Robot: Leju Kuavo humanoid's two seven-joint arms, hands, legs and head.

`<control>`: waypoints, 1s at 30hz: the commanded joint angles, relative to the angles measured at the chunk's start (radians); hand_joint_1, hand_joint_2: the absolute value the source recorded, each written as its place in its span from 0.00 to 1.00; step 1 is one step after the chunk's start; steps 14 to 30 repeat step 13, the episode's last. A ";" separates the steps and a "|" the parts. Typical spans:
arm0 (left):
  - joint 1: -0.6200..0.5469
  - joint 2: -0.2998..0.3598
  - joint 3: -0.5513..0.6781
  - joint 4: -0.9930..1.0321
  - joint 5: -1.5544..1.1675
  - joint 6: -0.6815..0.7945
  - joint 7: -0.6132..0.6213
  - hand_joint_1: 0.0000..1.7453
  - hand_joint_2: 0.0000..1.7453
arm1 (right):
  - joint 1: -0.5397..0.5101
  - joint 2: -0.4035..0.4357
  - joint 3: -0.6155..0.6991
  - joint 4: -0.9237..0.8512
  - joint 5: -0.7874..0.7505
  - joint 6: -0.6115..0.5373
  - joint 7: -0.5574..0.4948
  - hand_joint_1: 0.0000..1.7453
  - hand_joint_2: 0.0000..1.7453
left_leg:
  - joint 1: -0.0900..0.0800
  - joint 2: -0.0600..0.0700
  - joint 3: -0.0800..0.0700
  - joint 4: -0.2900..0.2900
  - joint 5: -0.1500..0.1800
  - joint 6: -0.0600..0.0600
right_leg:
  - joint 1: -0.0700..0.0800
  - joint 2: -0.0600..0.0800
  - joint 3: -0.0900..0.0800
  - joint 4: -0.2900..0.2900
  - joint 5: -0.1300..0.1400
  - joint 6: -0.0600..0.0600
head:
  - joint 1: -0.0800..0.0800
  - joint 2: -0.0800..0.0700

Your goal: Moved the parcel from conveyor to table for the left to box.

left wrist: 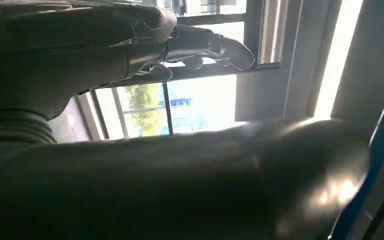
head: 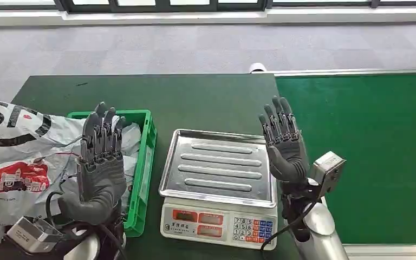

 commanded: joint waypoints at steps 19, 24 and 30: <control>-0.041 0.020 -0.007 0.088 0.026 -0.009 -0.006 0.00 0.00 | -0.007 -0.015 0.007 0.030 0.018 -0.024 -0.047 0.00 1.00 | 0.003 0.001 0.004 -0.009 0.003 -0.002 | 0.003 -0.001 0.005 -0.011 0.004 -0.001 | 0.000 0.000; -0.041 0.020 -0.007 0.088 0.026 -0.009 -0.006 0.00 0.00 | -0.007 -0.015 0.007 0.030 0.018 -0.024 -0.047 0.00 1.00 | 0.003 0.001 0.004 -0.009 0.003 -0.002 | 0.003 -0.001 0.005 -0.011 0.004 -0.001 | 0.000 0.000; -0.041 0.020 -0.007 0.088 0.026 -0.009 -0.006 0.00 0.00 | -0.007 -0.015 0.007 0.030 0.018 -0.024 -0.047 0.00 1.00 | 0.003 0.001 0.004 -0.009 0.003 -0.002 | 0.003 -0.001 0.005 -0.011 0.004 -0.001 | 0.000 0.000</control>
